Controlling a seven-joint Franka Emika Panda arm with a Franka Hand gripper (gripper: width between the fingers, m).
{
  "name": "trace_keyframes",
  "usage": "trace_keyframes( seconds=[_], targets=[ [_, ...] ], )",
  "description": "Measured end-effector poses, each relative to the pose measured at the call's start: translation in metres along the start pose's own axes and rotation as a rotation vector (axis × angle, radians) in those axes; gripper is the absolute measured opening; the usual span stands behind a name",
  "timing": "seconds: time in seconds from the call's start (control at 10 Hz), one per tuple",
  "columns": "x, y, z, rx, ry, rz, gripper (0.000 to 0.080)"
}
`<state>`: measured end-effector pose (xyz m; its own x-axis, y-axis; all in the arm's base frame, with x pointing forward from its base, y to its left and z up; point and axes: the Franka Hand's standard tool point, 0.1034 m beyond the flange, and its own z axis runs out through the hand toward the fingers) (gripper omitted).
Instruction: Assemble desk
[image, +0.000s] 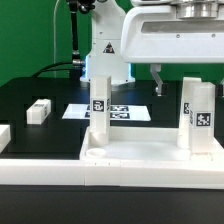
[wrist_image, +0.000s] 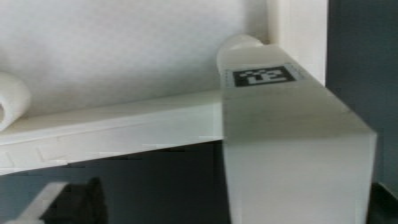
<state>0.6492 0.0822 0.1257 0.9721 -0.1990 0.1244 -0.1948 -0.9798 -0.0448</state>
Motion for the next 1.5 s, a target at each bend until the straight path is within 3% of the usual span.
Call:
trace_keyframes(
  seconds=[0.1,0.3,0.4,0.5,1.0,1.1,1.3,1.5],
  targets=[
    [0.0,0.001,0.0,-0.003,0.0,0.006,0.0649],
    [0.001,0.002,0.0,-0.007,0.001,0.038,0.039],
    [0.001,0.001,0.0,-0.006,0.002,0.087,0.039],
    [0.001,0.001,-0.001,-0.005,0.003,0.186,0.0292],
    [0.0,-0.001,0.0,0.001,0.002,0.636,0.0291],
    [0.0,-0.001,0.001,0.026,-0.012,0.804,0.0291],
    [-0.003,-0.006,0.001,0.036,-0.034,1.143,0.0291],
    [-0.007,-0.01,0.001,0.064,-0.029,1.348,0.0294]
  ],
)
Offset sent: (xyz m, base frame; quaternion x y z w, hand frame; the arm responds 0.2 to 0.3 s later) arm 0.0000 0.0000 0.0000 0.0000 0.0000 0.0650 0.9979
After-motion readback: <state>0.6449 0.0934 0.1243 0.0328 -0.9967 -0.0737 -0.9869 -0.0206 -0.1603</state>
